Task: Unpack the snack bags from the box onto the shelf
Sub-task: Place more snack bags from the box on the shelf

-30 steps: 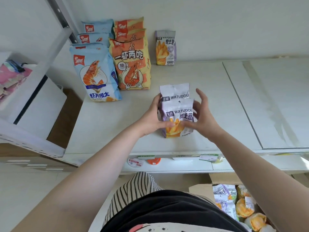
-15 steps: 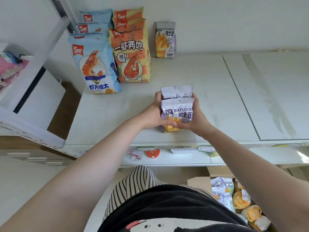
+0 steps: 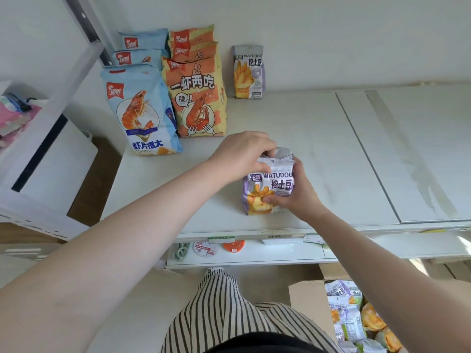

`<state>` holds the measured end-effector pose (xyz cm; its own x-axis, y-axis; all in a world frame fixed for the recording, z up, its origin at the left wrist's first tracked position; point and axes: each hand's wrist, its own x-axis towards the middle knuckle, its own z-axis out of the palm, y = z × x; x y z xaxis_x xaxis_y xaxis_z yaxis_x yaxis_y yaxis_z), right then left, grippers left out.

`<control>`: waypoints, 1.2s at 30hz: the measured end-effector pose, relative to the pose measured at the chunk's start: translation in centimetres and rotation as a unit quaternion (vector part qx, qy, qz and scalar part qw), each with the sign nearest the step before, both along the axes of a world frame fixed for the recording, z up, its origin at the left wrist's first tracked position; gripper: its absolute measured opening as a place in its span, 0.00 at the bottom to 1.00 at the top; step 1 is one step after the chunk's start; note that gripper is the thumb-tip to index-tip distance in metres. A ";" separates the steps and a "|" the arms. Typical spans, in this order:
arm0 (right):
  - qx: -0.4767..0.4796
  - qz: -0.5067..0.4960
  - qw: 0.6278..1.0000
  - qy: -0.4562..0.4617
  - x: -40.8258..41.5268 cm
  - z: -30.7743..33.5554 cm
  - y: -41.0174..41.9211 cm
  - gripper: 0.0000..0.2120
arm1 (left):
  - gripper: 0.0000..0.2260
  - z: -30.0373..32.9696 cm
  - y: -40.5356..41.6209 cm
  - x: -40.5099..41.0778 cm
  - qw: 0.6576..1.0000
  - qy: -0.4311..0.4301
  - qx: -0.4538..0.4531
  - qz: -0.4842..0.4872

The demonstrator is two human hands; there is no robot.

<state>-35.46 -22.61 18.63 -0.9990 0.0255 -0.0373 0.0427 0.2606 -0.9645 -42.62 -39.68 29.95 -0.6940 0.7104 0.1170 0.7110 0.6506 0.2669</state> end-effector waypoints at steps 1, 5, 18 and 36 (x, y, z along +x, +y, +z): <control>0.006 -0.002 1.000 0.002 -0.5 -0.1 0.0 0.48 | 0.08 -0.1 0.2 -0.3 1.000 -0.005 0.005 0.007; 0.018 -0.004 1.000 0.022 -3.2 0.1 0.5 0.48 | 0.04 -0.4 0.9 -2.8 0.998 -0.022 0.044 0.043; -0.024 -0.007 0.993 0.111 -15.3 -1.5 2.5 0.52 | 0.07 0.2 5.1 -17.1 0.997 0.055 0.015 0.057; 0.110 -0.046 0.981 0.153 -28.3 -3.7 0.6 0.48 | 0.13 3.1 6.5 -29.4 0.966 0.084 -0.234 0.071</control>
<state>-63.76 -21.97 14.88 -0.9560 0.0894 0.2795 -0.2065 0.4718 -0.8572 -72.04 -33.17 33.00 -0.7877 0.6117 -0.0738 0.6131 0.7663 -0.1919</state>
